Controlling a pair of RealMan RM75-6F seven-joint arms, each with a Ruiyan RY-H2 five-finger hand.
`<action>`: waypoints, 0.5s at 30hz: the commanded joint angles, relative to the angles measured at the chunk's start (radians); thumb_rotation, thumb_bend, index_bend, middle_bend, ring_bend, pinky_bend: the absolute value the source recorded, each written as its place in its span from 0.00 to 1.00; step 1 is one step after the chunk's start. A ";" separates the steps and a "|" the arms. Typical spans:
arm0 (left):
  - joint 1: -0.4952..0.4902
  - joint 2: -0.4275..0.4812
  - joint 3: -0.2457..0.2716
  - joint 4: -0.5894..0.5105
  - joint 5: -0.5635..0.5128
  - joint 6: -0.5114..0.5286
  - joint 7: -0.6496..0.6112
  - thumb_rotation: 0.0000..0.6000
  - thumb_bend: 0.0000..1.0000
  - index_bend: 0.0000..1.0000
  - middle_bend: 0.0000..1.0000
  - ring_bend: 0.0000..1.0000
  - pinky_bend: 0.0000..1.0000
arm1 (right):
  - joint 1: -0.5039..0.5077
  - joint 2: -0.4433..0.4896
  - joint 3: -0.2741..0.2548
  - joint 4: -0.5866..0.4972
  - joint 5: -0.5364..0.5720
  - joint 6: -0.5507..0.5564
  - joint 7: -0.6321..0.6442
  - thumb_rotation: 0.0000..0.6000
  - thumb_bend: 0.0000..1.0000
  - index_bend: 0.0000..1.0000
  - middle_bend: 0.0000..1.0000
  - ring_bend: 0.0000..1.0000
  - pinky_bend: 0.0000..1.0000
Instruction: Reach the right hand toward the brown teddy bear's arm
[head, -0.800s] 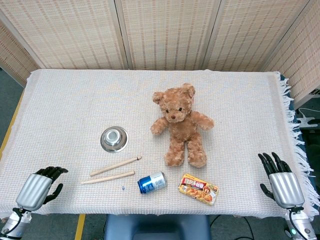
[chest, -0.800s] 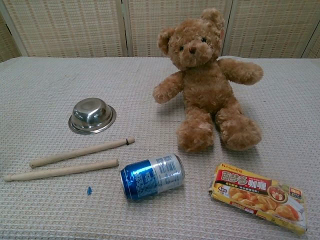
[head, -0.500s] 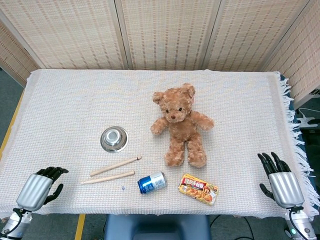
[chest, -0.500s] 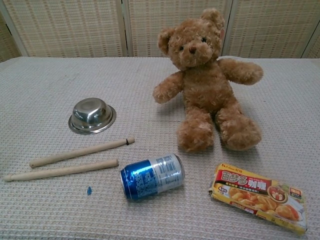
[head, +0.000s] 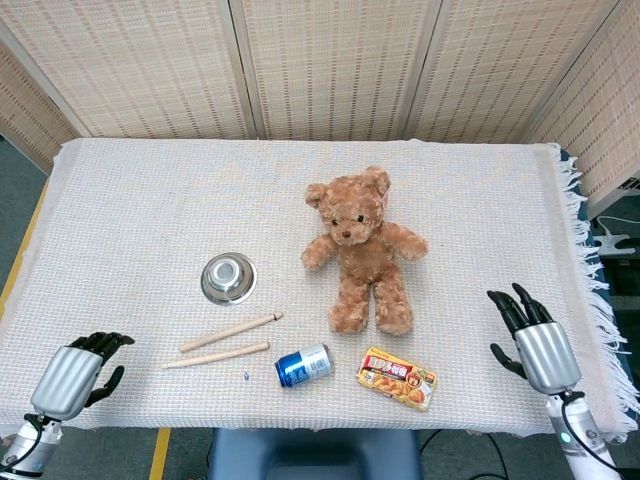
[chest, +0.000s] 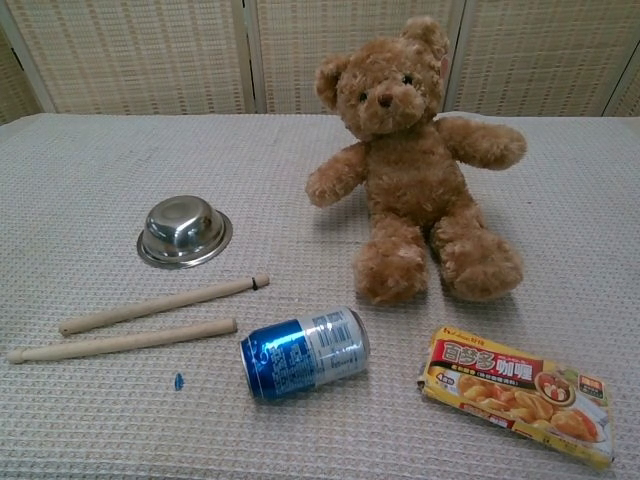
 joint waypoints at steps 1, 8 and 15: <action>0.003 0.002 0.003 -0.005 0.005 0.003 0.007 1.00 0.44 0.32 0.35 0.33 0.49 | 0.064 -0.060 0.055 0.039 -0.011 -0.009 -0.081 1.00 0.14 0.11 0.17 0.05 0.25; 0.001 -0.001 0.003 -0.010 0.000 -0.008 0.021 1.00 0.44 0.32 0.35 0.33 0.49 | 0.159 -0.150 0.112 0.109 0.017 -0.072 -0.190 1.00 0.14 0.18 0.20 0.05 0.29; 0.000 0.002 0.004 -0.010 -0.002 -0.012 0.016 1.00 0.44 0.32 0.35 0.34 0.49 | 0.233 -0.243 0.139 0.242 0.059 -0.131 -0.223 1.00 0.14 0.22 0.21 0.09 0.33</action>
